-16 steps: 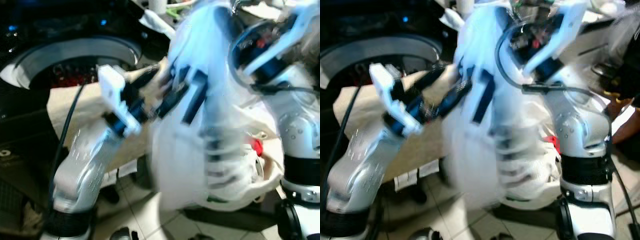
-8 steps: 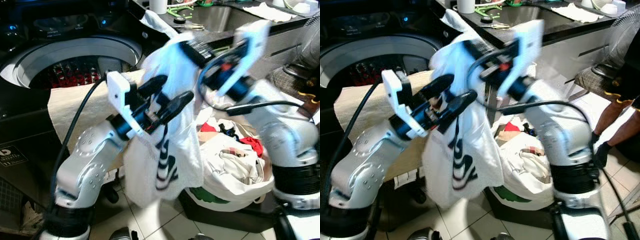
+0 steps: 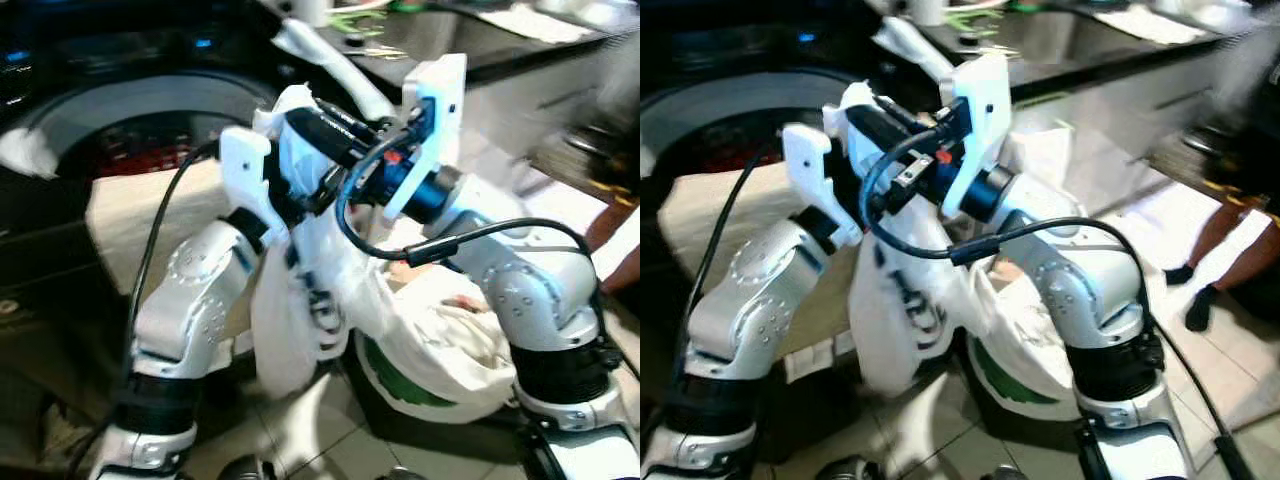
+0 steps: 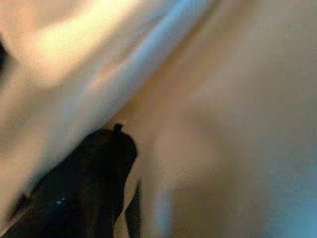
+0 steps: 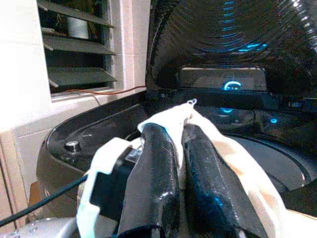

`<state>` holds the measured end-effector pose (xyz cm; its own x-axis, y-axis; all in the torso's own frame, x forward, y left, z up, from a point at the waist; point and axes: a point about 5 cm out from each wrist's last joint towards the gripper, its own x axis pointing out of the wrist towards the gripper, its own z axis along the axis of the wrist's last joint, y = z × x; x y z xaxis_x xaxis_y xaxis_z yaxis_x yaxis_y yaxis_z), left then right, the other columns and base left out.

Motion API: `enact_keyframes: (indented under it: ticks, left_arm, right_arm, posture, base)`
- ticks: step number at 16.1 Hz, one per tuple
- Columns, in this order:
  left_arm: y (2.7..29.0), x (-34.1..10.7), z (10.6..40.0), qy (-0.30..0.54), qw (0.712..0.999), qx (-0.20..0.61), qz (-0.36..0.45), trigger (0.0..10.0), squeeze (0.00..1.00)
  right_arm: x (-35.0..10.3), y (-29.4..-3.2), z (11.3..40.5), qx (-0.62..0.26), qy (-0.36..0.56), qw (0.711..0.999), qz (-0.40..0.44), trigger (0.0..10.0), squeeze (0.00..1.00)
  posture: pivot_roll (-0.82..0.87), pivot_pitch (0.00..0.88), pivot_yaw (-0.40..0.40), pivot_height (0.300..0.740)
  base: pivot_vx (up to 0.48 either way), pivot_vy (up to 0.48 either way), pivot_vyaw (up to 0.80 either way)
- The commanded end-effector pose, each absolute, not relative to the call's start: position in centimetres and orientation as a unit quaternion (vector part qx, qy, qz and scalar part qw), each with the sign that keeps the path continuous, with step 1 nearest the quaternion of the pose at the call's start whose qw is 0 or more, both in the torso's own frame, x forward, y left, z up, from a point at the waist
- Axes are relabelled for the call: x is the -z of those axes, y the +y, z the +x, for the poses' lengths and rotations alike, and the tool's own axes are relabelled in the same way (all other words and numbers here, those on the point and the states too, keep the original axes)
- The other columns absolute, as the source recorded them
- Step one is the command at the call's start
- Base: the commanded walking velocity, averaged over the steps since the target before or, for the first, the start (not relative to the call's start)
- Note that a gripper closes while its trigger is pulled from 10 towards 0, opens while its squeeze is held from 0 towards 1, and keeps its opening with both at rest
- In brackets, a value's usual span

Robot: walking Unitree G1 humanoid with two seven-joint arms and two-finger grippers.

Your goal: Clothes washing

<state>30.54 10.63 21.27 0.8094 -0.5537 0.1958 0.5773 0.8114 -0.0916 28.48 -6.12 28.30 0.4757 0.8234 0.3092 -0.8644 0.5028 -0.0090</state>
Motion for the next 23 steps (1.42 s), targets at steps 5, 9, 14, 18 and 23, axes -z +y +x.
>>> enact_keyframes:
  ticks: [5, 9, 14, 18, 23]
  left_arm:
    - [10.5, -21.8, 29.6, -0.086, 0.933, 0.335, -0.102, 0.0, 0.0]
    - [11.4, -21.6, 30.3, -0.074, 0.945, 0.305, -0.088, 0.0, 0.0]
    - [12.4, -22.3, 30.6, -0.087, 0.951, 0.285, -0.083, 0.0, 0.0]
    - [14.2, -24.6, 31.8, -0.116, 0.956, 0.261, -0.062, 0.0, 0.0]
    - [15.0, -32.0, 35.0, -0.207, 0.941, 0.268, 0.0, 0.0, 0.0]
  right_arm:
    - [-30.0, -7.4, 28.7, -0.487, -0.171, 0.854, 0.068, 0.0, 0.0]
    - [-30.0, -7.4, 28.6, -0.485, -0.172, 0.855, 0.066, 0.0, 0.0]
    - [-30.2, -7.8, 28.9, -0.47, -0.177, 0.863, 0.06, 2.4, 0.0]
    - [-30.3, -8.7, 29.4, -0.444, -0.176, 0.877, 0.055, 10.0, 1.0]
    - [-28.8, -12.7, 28.0, -0.421, -0.126, 0.898, -0.037, 10.0, 0.0]
  posture:
    - [-0.04, 0.0, -0.01, 0.719]
    - [-0.04, 0.0, -0.001, 0.719]
    - [-0.03, 0.0, -0.01, 0.719]
    - [-0.03, 0.0, -0.008, 0.719]
    - [-0.05, 0.0, 0.014, 0.719]
  base:
    - [0.0, 0.0, 0.0]
    - [0.0, 0.0, 0.0]
    - [0.0, 0.0, 0.0]
    - [0.0, 0.0, 0.0]
    - [0.0, 0.0, 0.0]
